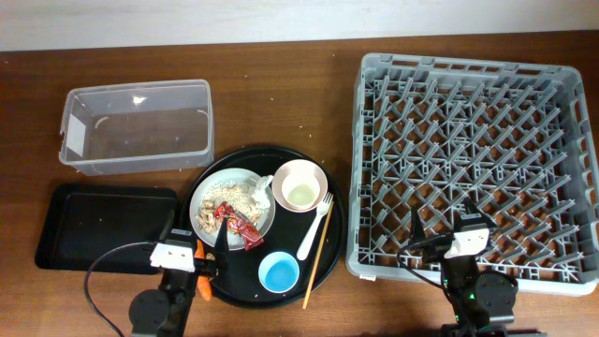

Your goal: Sort waste into correct bins and load items into the dishwasher rack

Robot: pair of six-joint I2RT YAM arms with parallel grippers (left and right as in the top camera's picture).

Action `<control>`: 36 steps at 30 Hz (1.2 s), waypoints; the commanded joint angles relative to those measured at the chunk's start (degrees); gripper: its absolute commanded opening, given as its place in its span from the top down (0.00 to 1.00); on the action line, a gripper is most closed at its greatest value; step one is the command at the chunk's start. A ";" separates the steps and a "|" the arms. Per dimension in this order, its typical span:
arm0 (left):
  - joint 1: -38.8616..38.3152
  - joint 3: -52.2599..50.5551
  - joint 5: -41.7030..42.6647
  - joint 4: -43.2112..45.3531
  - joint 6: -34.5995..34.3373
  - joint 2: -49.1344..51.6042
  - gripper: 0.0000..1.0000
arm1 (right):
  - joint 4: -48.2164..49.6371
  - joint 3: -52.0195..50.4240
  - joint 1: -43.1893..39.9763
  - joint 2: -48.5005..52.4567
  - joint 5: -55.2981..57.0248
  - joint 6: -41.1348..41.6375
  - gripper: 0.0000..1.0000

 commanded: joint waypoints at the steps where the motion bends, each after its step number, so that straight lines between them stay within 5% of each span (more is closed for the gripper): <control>1: -0.24 -0.33 0.57 -0.11 1.09 -0.44 0.00 | -0.28 -0.28 -0.46 -0.37 0.09 -0.39 0.02; 16: -0.24 0.98 0.57 -1.09 0.17 -0.35 0.00 | -1.25 2.43 -0.46 -0.28 -1.25 9.11 0.02; 23: -0.24 9.18 0.59 -9.25 -2.86 4.94 0.00 | -11.39 12.76 -0.46 2.89 -1.25 9.09 0.02; 36: -0.26 40.41 3.39 -31.08 -3.45 39.47 0.00 | -38.38 42.45 -0.46 32.76 -1.22 9.09 0.02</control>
